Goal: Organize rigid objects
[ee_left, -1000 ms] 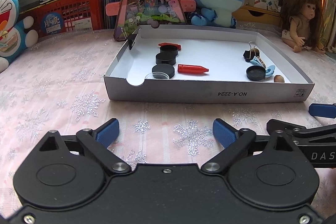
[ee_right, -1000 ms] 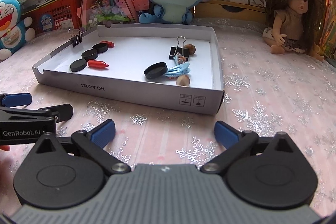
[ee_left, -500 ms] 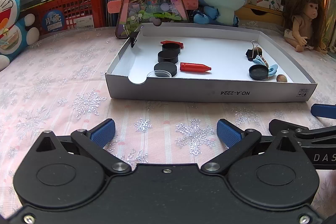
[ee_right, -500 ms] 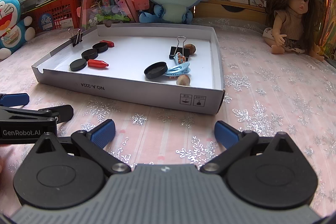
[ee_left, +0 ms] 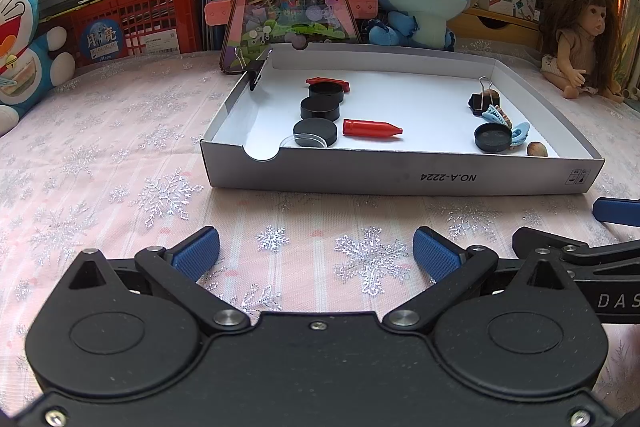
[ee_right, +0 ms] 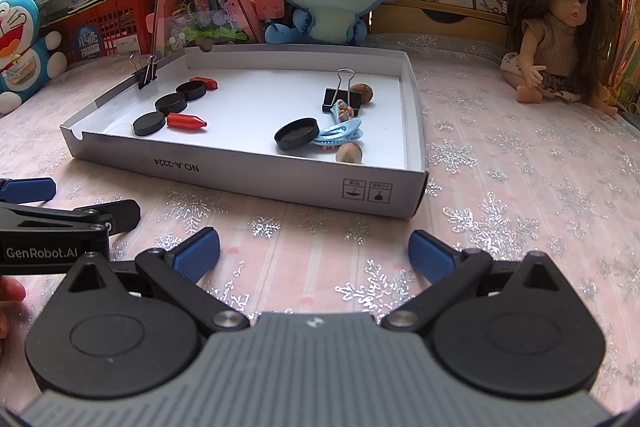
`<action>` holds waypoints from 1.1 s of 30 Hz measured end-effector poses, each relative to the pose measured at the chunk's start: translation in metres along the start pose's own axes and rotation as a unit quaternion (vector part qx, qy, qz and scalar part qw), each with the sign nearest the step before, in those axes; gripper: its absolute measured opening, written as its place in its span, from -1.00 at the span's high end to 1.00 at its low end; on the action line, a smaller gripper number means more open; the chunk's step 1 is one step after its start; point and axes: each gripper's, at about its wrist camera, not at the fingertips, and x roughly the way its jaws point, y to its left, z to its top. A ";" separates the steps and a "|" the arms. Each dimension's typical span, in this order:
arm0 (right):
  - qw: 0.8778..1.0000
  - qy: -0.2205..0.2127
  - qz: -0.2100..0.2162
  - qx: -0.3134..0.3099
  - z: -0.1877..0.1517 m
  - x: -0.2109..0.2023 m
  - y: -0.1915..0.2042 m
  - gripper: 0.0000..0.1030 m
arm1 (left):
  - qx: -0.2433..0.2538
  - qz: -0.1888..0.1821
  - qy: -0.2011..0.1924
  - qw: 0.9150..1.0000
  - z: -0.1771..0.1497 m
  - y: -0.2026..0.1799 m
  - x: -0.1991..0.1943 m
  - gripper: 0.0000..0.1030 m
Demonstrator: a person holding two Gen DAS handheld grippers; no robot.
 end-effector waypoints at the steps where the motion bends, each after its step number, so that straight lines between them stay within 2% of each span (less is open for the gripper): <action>1: 1.000 0.000 0.000 0.000 0.000 0.000 0.000 -1.00 | 0.000 0.000 0.000 1.000 0.000 0.000 0.000 -1.00; 33: 1.000 0.000 0.000 0.000 0.000 0.000 0.000 -1.00 | -0.002 0.004 0.000 1.000 0.000 -0.001 0.001 -1.00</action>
